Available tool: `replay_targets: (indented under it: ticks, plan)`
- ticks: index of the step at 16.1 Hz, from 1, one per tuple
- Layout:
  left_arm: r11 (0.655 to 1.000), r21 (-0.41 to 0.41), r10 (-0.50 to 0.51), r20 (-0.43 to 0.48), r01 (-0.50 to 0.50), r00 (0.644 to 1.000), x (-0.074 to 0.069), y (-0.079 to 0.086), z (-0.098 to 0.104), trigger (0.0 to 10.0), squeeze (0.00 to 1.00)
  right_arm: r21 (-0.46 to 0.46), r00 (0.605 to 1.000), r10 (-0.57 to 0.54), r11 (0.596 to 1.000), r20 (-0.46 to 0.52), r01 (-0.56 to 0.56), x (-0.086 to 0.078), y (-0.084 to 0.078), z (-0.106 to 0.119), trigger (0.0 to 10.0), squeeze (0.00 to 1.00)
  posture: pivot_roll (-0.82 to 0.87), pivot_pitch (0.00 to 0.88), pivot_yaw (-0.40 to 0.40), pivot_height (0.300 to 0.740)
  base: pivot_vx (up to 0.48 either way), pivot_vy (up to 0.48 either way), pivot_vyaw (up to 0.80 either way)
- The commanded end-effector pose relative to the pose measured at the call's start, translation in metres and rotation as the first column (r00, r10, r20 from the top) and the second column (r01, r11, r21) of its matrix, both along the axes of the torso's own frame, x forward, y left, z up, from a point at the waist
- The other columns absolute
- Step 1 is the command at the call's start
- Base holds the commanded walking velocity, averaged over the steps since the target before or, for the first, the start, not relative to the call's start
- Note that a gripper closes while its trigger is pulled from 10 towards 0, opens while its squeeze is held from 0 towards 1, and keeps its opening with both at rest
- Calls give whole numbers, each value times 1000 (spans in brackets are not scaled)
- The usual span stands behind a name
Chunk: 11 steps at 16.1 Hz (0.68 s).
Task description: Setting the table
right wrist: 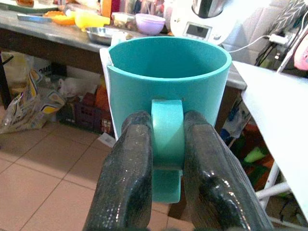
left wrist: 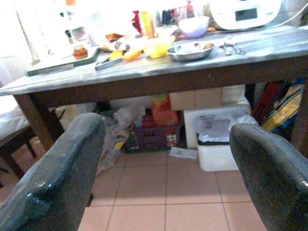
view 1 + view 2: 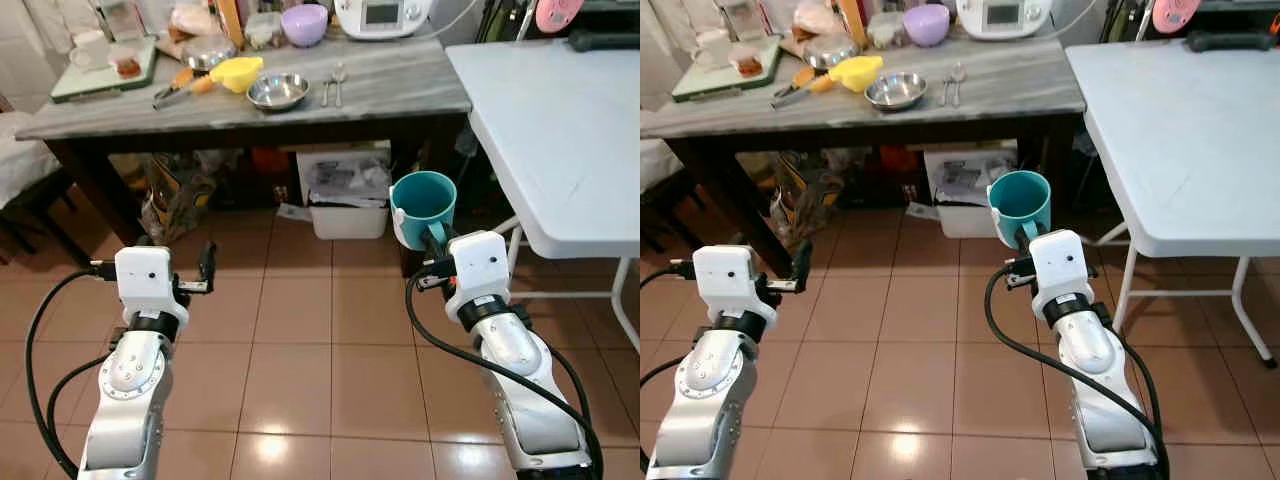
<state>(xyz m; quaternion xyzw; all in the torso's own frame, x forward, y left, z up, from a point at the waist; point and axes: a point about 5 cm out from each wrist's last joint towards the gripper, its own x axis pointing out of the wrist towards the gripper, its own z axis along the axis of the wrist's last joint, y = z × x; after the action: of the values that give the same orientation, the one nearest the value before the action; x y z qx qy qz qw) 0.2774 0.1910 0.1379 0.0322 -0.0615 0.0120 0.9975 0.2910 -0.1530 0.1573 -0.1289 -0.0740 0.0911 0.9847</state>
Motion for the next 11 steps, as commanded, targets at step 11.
replay_targets:
  ticks: [11]
  plan:
    - [999,-19,-33,-4,32,999,-4,-6,-6,10000,0,-9,999,15,1000,31,-14,5,3,6,10000,0,-252,87,100,740,309,0,0]
